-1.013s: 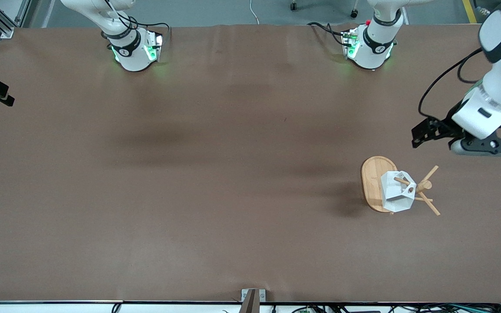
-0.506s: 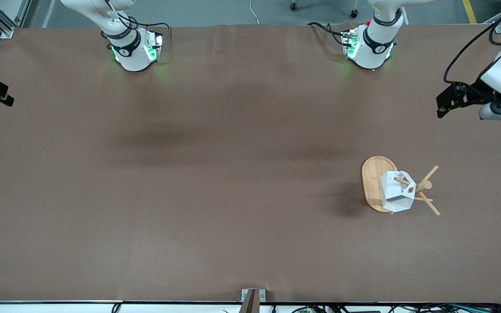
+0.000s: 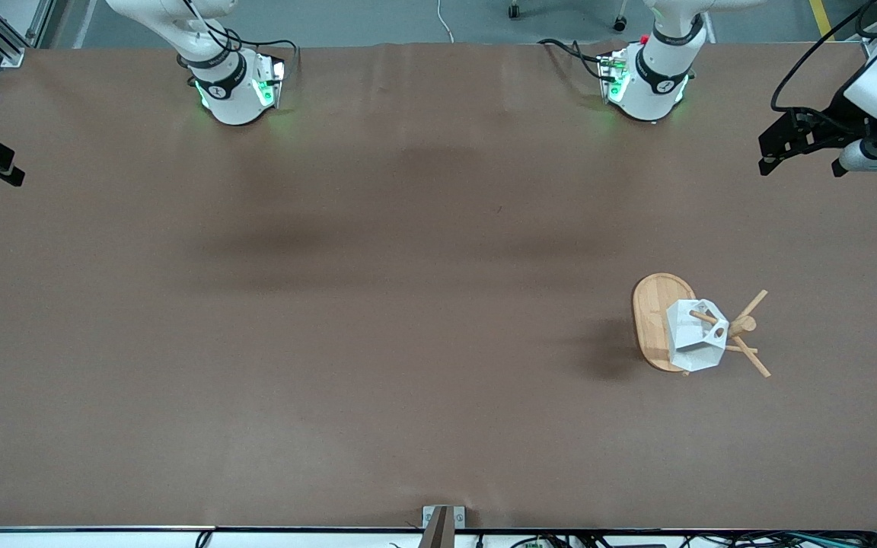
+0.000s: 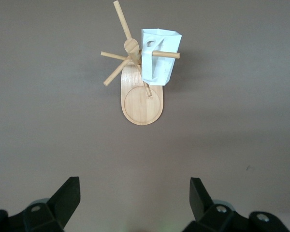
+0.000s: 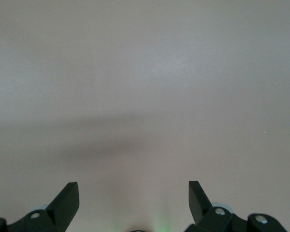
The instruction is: Hang cup on rack
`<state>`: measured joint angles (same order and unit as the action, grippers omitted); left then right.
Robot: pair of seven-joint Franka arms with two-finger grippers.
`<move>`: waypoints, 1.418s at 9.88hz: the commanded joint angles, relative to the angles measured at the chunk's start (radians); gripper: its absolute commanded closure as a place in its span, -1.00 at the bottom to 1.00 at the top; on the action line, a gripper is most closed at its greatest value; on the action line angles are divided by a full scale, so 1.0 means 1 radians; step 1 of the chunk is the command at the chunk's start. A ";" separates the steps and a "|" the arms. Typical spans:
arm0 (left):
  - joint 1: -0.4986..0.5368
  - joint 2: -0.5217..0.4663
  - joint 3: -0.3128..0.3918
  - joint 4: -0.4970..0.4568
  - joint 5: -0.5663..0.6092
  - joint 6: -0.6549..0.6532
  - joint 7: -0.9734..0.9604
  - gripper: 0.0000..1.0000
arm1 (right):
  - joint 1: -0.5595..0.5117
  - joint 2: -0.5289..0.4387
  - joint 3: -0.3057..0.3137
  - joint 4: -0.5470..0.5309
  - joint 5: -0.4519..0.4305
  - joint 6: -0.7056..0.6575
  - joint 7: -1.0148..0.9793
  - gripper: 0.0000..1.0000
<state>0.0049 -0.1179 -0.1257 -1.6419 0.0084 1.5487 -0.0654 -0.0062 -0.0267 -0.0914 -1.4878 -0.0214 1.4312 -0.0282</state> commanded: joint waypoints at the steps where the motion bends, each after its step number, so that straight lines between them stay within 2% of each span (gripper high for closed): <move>1: 0.006 0.018 0.001 -0.033 -0.007 -0.002 0.009 -1.00 | -0.005 0.004 -0.001 0.012 0.001 -0.005 -0.012 -1.00; 14: 0.012 0.021 0.012 -0.007 0.001 -0.016 0.019 -1.00 | -0.006 0.004 -0.001 0.012 0.001 -0.005 -0.012 -1.00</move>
<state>0.0146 -0.1044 -0.1139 -1.6356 0.0084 1.5480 -0.0431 -0.0063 -0.0267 -0.0917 -1.4877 -0.0214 1.4312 -0.0282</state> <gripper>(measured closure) 0.000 0.000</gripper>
